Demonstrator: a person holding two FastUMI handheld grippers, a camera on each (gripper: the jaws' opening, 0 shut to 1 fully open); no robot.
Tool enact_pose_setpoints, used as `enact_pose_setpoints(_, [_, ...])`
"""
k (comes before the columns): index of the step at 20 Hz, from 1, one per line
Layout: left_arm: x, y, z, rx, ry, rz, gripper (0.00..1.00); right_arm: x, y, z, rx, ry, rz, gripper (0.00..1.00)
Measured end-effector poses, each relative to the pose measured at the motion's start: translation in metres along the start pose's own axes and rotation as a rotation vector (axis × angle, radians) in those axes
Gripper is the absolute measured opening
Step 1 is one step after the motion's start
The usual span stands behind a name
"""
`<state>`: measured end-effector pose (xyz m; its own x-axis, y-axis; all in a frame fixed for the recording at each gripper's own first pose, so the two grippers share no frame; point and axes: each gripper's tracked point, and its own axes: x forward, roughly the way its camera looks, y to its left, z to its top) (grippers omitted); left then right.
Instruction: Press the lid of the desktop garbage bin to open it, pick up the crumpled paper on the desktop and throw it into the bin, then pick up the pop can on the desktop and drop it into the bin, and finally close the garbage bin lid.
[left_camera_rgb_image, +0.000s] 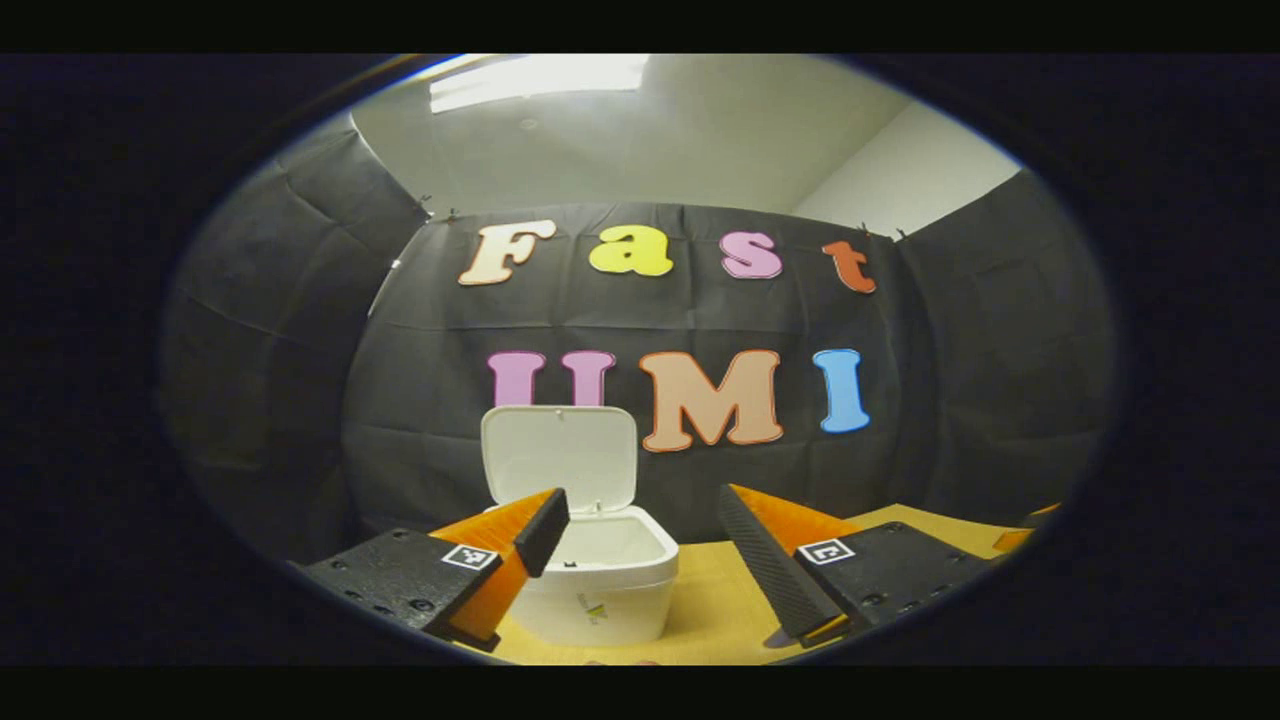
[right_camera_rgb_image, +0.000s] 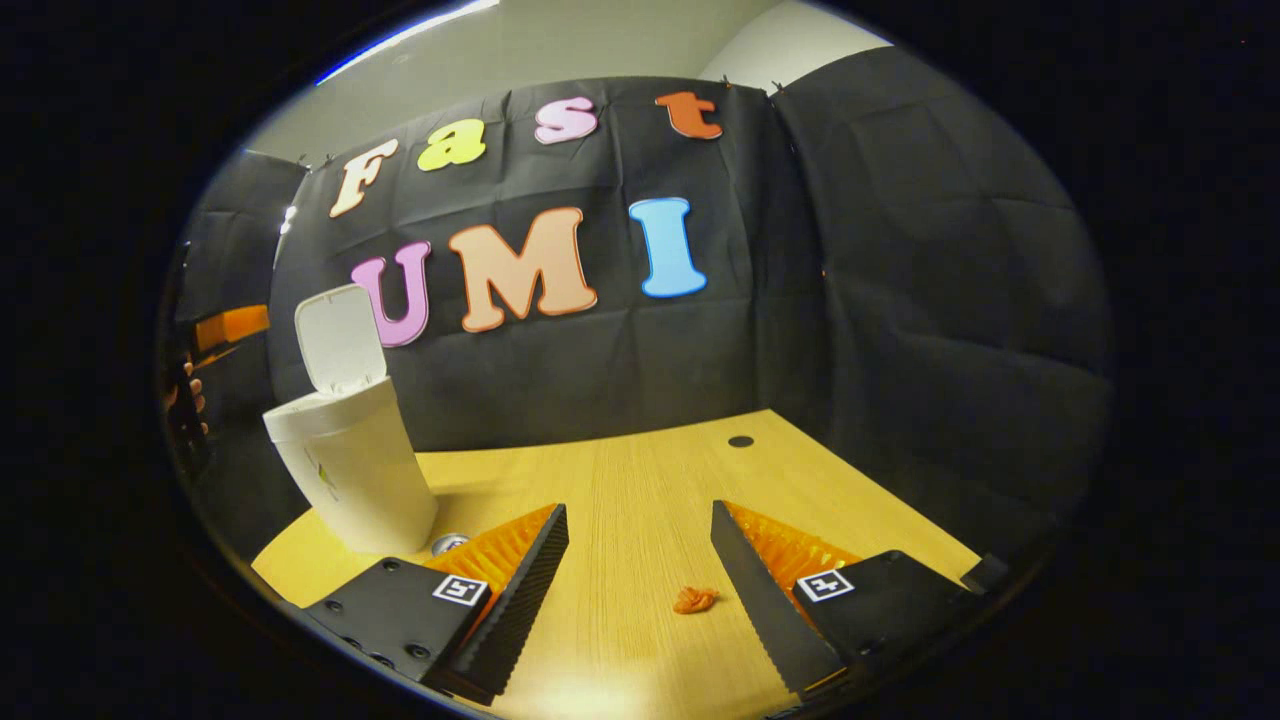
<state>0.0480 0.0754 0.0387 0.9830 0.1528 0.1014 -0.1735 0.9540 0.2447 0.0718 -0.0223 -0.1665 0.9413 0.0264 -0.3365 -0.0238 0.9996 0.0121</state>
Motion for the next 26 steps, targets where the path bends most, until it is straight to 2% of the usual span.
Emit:
enact_pose_setpoints(2, [-0.014,-0.005,0.001,-0.022,-0.016,0.005,0.91,0.018,-0.008,-0.019,-0.007,0.041,-0.003,0.96])
enact_pose_setpoints(4, [-0.028,-0.007,-0.004,-0.045,-0.004,0.028,0.95,0.039,-0.014,-0.041,-0.029,0.09,-0.006,0.96])
enact_pose_setpoints(5, [-0.035,-0.008,-0.007,-0.059,0.009,0.042,0.91,0.051,-0.017,-0.053,-0.041,0.119,-0.005,0.94])
enact_pose_setpoints(7, [-0.05,-0.008,-0.014,-0.082,0.031,0.072,0.95,0.073,-0.025,-0.078,-0.051,0.202,-0.008,0.96])
enact_pose_setpoints(8, [-0.058,-0.007,-0.018,-0.083,0.046,0.09,0.92,0.088,-0.025,-0.087,-0.047,0.242,-0.011,0.94])
enact_pose_setpoints(9, [-0.064,-0.004,-0.023,-0.07,0.06,0.107,0.95,0.098,-0.026,-0.097,-0.037,0.283,-0.01,0.94])
enact_pose_setpoints(11, [-0.075,0.007,-0.032,-0.02,0.093,0.154,0.94,0.115,-0.031,-0.112,-0.016,0.347,-0.014,0.97])
enact_pose_setpoints(13, [-0.085,0.017,-0.038,0.013,0.122,0.196,0.92,0.122,-0.043,-0.131,-0.027,0.415,-0.028,0.95])
enact_pose_setpoints(14, [-0.089,0.02,-0.035,0.019,0.121,0.215,0.92,0.126,-0.046,-0.138,-0.036,0.436,-0.028,0.93])
enact_pose_setpoints(15, [-0.093,0.024,-0.033,0.022,0.119,0.232,0.92,0.129,-0.049,-0.142,-0.044,0.454,-0.03,0.84])
enact_pose_setpoints(16, [-0.097,0.027,-0.031,0.023,0.117,0.244,0.92,0.129,-0.048,-0.145,-0.046,0.466,-0.026,0.81])
enact_pose_setpoints(17, [-0.1,0.03,-0.03,0.029,0.116,0.256,0.92,0.129,-0.046,-0.147,-0.054,0.478,-0.027,0.65])
enact_pose_setpoints(20, [-0.106,0.045,-0.027,0.049,0.111,0.305,0.92,0.132,-0.043,-0.145,-0.037,0.495,0.012,0.42])
enact_pose_setpoints(23, [-0.112,0.053,-0.022,0.027,0.094,0.329,0.92,0.126,-0.034,-0.124,-0.043,0.48,0.075,0.37])
enact_pose_setpoints(26, [-0.117,0.065,-0.022,0.018,0.091,0.351,0.92,0.093,0.021,-0.075,-0.113,0.403,0.208,0.37])
